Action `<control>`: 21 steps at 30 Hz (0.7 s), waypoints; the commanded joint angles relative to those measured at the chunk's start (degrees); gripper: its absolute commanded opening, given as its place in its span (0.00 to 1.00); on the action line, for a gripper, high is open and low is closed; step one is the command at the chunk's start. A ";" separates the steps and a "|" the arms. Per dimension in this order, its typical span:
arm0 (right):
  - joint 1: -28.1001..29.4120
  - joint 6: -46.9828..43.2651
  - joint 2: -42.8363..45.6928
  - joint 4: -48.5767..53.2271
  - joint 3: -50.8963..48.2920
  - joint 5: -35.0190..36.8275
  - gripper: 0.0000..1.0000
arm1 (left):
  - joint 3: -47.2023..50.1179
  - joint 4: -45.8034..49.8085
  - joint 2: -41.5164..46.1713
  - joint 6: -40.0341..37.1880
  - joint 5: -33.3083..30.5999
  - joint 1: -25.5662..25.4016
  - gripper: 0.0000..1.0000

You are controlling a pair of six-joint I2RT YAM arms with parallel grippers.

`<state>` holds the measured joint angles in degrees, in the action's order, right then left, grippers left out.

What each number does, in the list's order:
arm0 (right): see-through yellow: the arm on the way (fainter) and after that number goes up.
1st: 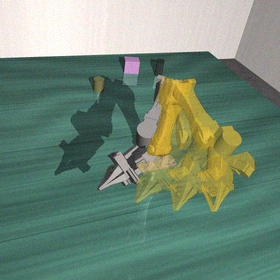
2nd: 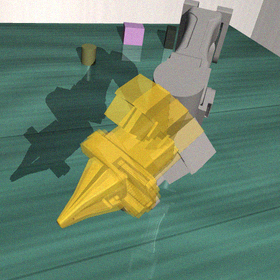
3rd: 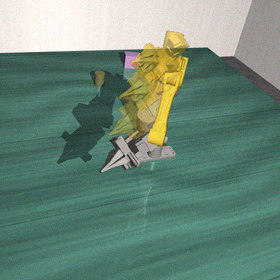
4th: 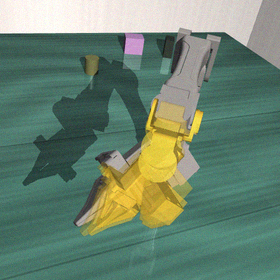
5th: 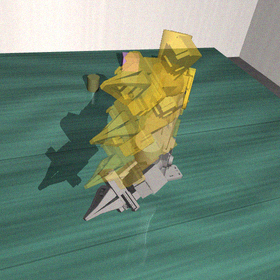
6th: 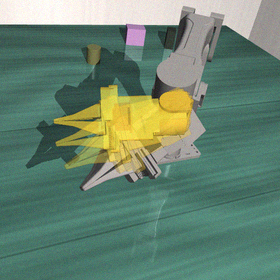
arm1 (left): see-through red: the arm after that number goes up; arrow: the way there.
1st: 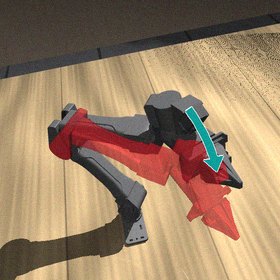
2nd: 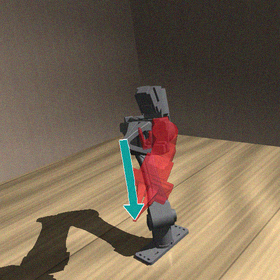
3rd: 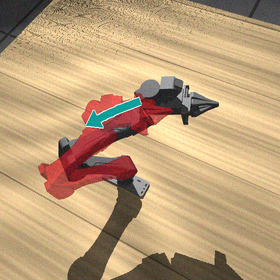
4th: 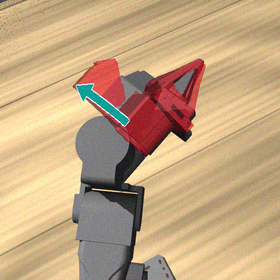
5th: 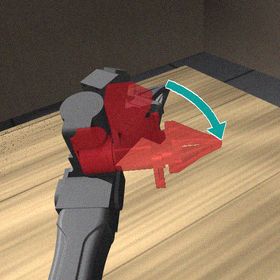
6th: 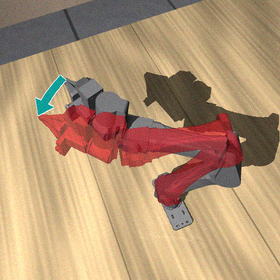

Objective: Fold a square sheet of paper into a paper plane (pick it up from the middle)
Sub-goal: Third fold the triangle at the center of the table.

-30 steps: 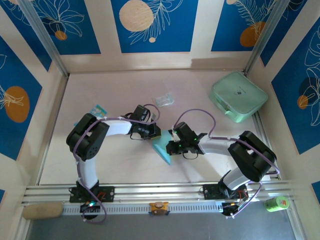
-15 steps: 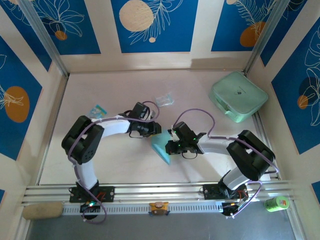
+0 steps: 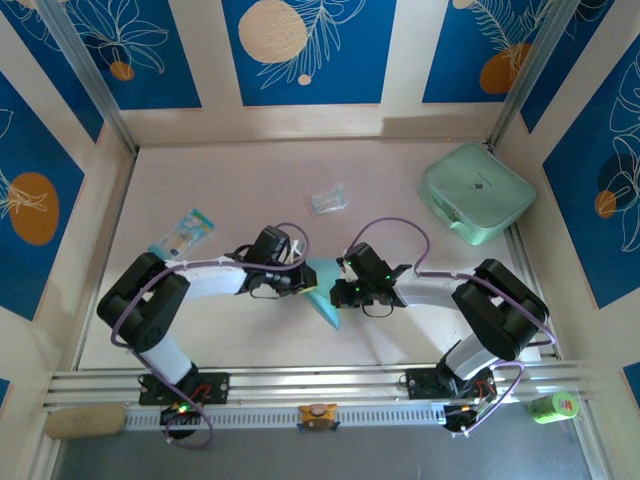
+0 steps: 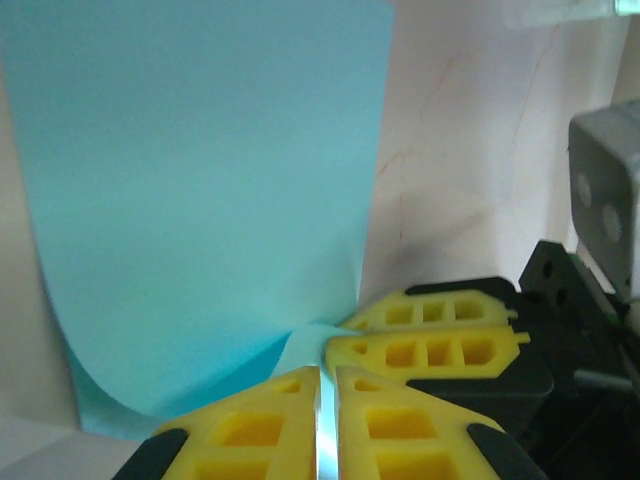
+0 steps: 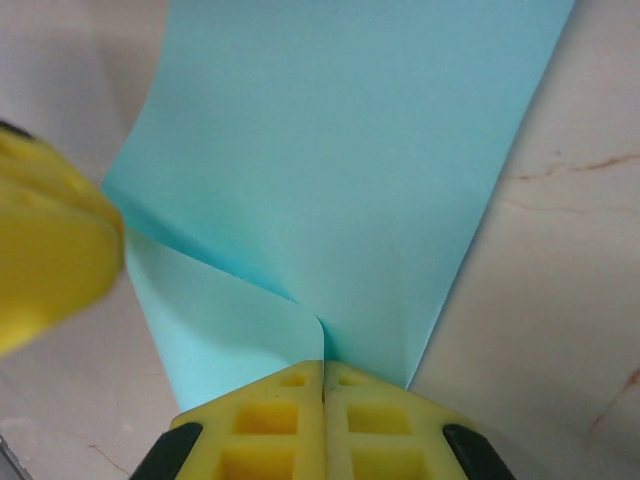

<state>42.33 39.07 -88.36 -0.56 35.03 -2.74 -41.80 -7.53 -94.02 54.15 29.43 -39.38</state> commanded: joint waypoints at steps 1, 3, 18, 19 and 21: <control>0.34 1.00 -1.12 3.10 0.38 2.39 0.03 | 1.77 -6.79 0.14 4.00 1.91 -1.21 0.11; 0.29 1.12 -1.07 3.12 0.47 2.48 0.03 | 3.04 -9.38 -0.26 5.46 2.07 -1.70 0.11; 0.39 1.01 -0.96 3.62 0.57 2.48 0.03 | 3.00 -2.39 -2.31 3.64 -2.20 -2.80 0.11; 0.34 0.94 -0.88 3.59 0.65 2.47 0.04 | 2.95 -1.61 -2.46 3.37 -2.66 -2.86 0.11; 0.38 0.92 -0.81 3.60 0.58 2.32 0.04 | 3.04 -1.37 -2.71 3.32 -2.84 -2.81 0.11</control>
<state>42.41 39.51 -88.36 -0.32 35.24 -2.07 -38.61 -11.90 -95.64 59.20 28.14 -41.82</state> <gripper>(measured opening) 0.042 0.107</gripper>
